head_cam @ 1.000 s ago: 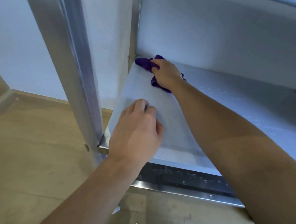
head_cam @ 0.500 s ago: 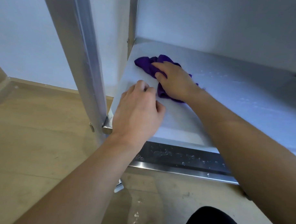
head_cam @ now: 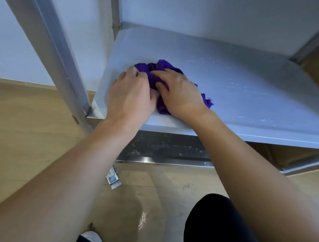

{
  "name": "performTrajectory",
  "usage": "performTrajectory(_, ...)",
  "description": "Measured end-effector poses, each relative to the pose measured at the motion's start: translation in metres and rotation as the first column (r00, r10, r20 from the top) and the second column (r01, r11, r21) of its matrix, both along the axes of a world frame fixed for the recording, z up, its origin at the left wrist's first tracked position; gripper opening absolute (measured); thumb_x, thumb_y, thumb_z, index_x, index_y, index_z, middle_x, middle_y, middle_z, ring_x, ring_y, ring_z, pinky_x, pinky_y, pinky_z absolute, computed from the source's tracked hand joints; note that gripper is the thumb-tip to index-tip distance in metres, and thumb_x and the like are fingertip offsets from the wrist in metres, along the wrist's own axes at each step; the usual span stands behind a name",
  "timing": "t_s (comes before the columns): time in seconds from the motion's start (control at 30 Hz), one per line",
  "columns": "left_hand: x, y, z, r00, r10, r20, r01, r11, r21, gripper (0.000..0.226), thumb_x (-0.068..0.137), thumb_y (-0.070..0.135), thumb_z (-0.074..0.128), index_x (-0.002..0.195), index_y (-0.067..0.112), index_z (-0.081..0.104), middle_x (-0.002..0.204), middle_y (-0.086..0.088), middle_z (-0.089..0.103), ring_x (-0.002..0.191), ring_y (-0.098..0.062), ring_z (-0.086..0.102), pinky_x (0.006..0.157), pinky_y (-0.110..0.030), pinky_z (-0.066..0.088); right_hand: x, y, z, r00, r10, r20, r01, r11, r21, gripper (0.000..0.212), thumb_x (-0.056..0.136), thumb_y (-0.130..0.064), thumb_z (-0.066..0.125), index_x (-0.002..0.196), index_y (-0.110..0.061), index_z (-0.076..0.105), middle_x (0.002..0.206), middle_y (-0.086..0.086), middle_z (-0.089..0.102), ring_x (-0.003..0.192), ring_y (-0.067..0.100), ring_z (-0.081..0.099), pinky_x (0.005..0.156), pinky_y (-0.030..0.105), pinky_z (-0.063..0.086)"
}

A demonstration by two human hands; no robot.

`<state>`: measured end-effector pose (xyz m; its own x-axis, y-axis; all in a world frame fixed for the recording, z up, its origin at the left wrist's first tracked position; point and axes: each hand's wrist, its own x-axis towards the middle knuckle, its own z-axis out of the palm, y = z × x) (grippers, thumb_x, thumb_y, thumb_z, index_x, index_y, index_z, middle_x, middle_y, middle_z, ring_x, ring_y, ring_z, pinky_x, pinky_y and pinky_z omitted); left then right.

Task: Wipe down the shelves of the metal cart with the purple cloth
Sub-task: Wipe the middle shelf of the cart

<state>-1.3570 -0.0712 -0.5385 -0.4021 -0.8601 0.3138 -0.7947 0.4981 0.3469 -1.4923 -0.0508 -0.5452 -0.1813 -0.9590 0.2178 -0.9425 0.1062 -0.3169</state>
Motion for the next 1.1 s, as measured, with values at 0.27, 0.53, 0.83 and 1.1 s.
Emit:
performTrajectory(0.27, -0.039, 0.024, -0.002, 0.991, -0.130, -0.019, 0.129, 0.989, -0.068, 0.021, 0.092, 0.023, 0.050, 0.098, 0.006, 0.060, 0.107, -0.011, 0.056, 0.097, -0.031, 0.055, 0.069, -0.034, 0.035, -0.040, 0.025, 0.001, 0.995, -0.095, 0.009, 0.094, 0.995, 0.018, 0.037, 0.099, -0.026, 0.039, 0.132, -0.034, 0.052, 0.125, -0.009, 0.057, 0.116, 0.018, 0.052, 0.086, 0.036, 0.045)
performTrajectory(0.53, -0.065, 0.034, -0.004, 0.972, -0.236, -0.004, 0.235, 0.970, -0.059, 0.026, 0.091, 0.022, 0.050, 0.106, 0.008, 0.066, 0.114, -0.008, 0.059, 0.101, -0.032, 0.056, 0.080, -0.040, 0.043, -0.093, 0.067, 0.001, 0.984, -0.178, 0.022, 0.178, 0.984, -0.011, 0.036, 0.099, -0.026, 0.042, 0.133, -0.032, 0.053, 0.131, -0.008, 0.056, 0.119, 0.021, 0.052, 0.092, 0.039, 0.045)
performTrajectory(0.83, -0.064, 0.033, -0.010, 0.980, -0.196, -0.040, 0.195, 0.981, -0.013, 0.025, 0.091, 0.019, 0.048, 0.103, 0.005, 0.065, 0.112, -0.007, 0.060, 0.099, -0.030, 0.057, 0.084, -0.041, 0.048, -0.139, 0.059, -0.001, 0.937, -0.348, 0.033, 0.349, 0.937, -0.021, 0.038, 0.097, -0.020, 0.041, 0.132, -0.028, 0.053, 0.131, -0.001, 0.057, 0.118, 0.027, 0.051, 0.091, 0.039, 0.045)
performTrajectory(1.1, -0.066, 0.034, -0.007, 0.984, -0.180, 0.010, 0.180, 0.982, -0.056, 0.021, 0.090, 0.017, 0.051, 0.098, 0.006, 0.066, 0.104, -0.011, 0.061, 0.090, -0.034, 0.057, 0.069, -0.036, 0.035, -0.077, 0.004, -0.007, 0.993, -0.121, -0.003, 0.121, 0.992, -0.021, 0.040, 0.096, -0.019, 0.041, 0.132, -0.031, 0.054, 0.130, -0.001, 0.056, 0.122, 0.023, 0.049, 0.089, 0.034, 0.040)
